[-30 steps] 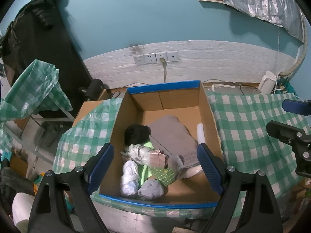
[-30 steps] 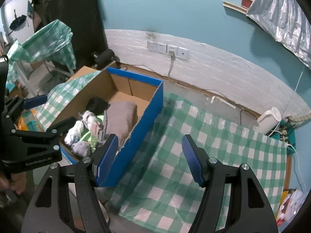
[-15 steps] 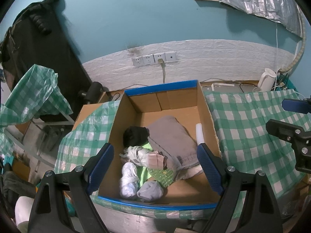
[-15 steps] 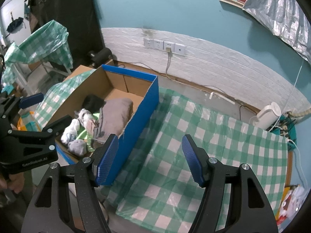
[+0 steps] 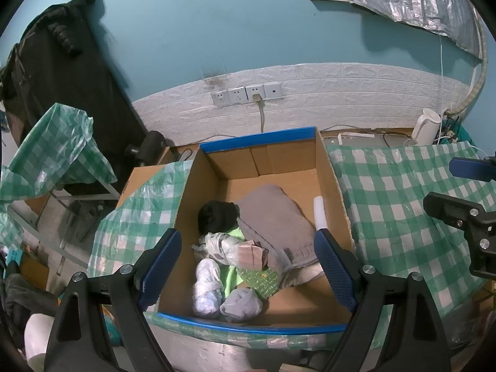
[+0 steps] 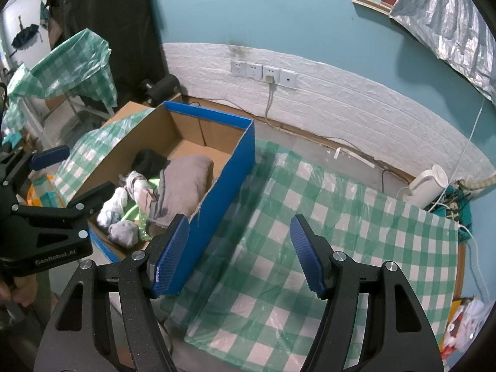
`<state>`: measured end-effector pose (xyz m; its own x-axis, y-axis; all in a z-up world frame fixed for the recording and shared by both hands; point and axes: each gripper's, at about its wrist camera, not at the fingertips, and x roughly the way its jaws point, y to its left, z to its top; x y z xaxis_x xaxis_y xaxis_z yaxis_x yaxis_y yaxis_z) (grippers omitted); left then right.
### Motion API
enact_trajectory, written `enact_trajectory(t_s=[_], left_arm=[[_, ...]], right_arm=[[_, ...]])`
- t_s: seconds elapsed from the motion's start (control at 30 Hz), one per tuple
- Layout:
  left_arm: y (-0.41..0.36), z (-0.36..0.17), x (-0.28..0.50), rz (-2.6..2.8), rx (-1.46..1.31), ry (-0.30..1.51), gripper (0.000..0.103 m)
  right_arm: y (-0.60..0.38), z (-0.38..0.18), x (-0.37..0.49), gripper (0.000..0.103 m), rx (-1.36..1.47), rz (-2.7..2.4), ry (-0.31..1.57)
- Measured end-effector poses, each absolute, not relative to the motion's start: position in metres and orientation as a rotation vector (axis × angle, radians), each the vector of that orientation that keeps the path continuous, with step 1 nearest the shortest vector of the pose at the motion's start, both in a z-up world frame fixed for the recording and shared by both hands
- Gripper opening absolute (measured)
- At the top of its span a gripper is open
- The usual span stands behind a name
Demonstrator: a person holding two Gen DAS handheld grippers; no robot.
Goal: Organize soft objects
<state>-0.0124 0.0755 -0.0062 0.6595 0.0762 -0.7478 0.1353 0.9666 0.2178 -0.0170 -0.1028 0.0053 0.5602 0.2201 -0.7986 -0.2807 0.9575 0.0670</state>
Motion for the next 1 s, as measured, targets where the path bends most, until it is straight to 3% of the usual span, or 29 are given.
enact_trajectory(t_s=[1.0], left_arm=[[0.0741, -0.007, -0.0124, -0.032, 0.267, 0.853, 0.088]], right_arm=[[-0.1075, 0.0052, -0.017, 0.067, -0.073, 0.294, 0.929]])
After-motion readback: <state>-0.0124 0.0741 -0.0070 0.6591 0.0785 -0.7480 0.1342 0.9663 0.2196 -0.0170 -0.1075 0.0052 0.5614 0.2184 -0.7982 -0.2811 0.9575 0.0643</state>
